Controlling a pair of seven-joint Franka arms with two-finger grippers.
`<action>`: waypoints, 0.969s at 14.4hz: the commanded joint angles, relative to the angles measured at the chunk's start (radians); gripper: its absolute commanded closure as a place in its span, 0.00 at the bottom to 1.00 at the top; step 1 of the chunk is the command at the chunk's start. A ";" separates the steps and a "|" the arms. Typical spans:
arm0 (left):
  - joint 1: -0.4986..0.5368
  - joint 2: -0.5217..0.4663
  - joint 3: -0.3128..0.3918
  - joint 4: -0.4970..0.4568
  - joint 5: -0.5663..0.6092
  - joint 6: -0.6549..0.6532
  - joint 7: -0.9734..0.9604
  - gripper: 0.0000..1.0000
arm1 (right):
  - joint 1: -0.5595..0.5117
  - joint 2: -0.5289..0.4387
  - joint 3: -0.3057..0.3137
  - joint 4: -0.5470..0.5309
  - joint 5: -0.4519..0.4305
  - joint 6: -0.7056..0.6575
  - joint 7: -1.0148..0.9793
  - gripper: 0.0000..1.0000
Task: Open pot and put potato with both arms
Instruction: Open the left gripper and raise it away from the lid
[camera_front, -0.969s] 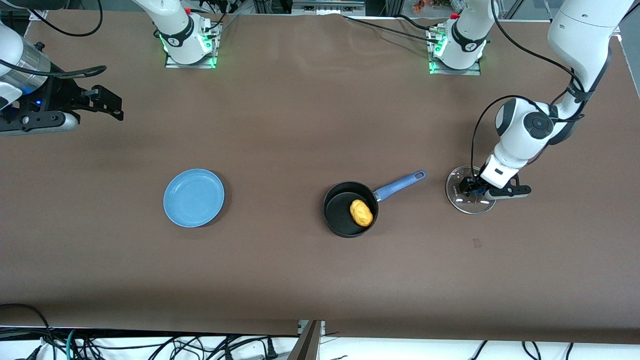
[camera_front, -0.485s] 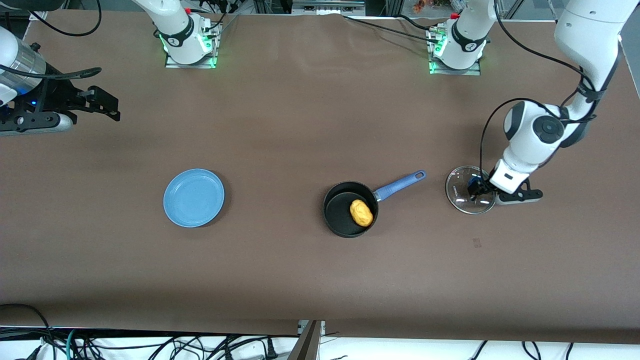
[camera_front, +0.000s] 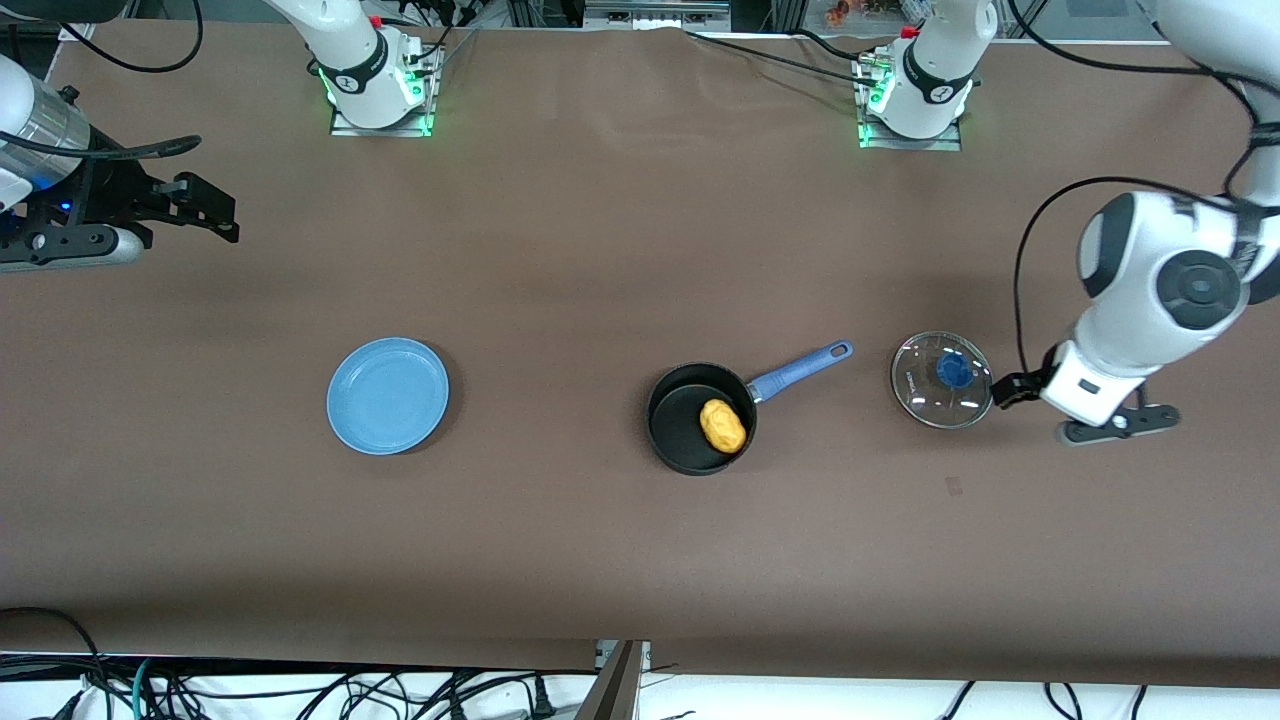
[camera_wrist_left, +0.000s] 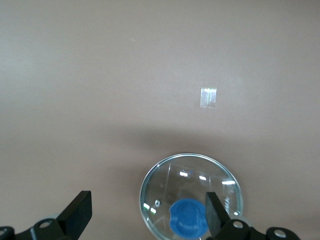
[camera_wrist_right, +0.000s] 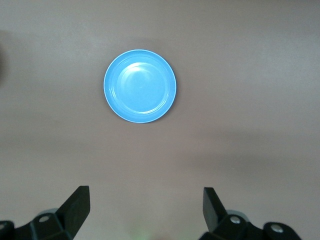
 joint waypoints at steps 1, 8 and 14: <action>-0.002 0.016 -0.012 0.165 -0.049 -0.168 0.011 0.00 | -0.004 0.010 0.003 0.024 -0.013 -0.013 0.008 0.00; -0.030 0.036 -0.023 0.580 -0.150 -0.607 0.071 0.00 | -0.005 0.008 0.003 0.024 -0.013 -0.013 0.008 0.00; -0.216 0.011 0.129 0.638 -0.163 -0.674 0.077 0.00 | -0.005 0.008 0.003 0.024 -0.012 -0.012 0.008 0.00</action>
